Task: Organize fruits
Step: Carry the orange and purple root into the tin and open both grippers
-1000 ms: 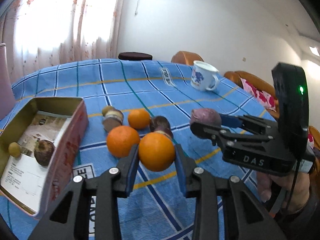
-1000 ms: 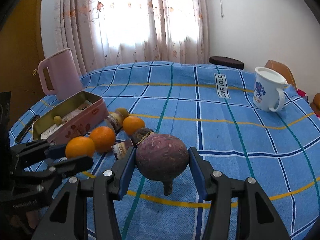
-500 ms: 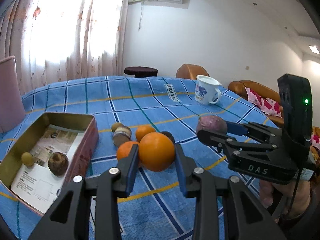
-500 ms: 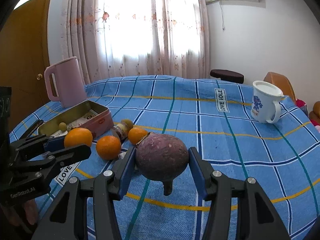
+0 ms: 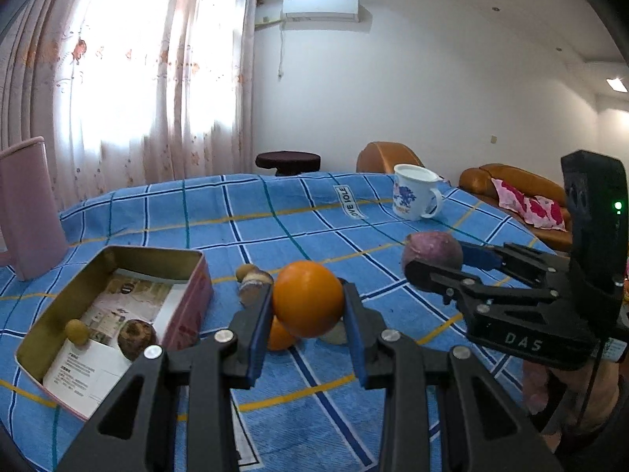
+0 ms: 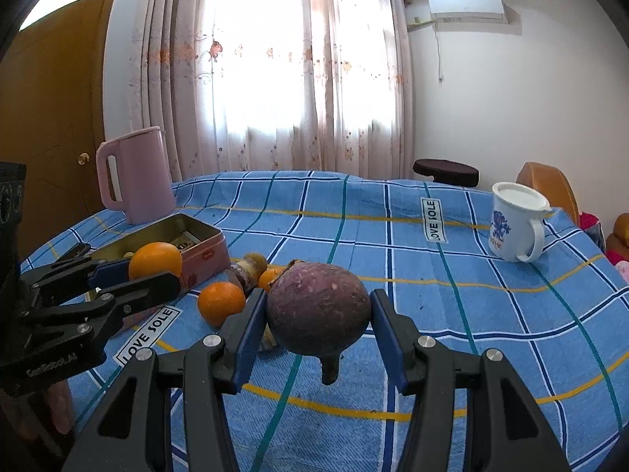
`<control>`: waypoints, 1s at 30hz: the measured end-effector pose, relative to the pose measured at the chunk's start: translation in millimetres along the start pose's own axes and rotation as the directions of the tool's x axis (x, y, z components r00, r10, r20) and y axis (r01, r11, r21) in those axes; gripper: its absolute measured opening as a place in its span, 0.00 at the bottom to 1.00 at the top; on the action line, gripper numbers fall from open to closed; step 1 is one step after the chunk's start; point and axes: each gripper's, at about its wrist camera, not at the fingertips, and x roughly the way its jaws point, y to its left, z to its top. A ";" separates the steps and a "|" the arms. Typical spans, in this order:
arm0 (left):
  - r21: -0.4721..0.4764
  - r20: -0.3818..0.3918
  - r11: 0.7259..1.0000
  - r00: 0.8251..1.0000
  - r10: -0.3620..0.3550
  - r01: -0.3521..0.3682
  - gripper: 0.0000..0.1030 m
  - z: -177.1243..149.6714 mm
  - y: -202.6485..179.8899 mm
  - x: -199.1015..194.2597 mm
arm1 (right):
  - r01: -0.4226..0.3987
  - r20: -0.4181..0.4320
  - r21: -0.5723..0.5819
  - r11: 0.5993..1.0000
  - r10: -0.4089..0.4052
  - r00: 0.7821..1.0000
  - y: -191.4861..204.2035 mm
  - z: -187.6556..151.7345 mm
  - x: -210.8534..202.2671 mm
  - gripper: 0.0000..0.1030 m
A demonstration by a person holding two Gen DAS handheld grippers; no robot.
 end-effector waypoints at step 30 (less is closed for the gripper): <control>-0.050 0.031 0.991 0.991 0.127 -0.125 0.35 1.6 45.5 -16.0 | -0.044 0.089 -0.082 0.996 0.052 0.995 38.8 21.6 -1.0 0.53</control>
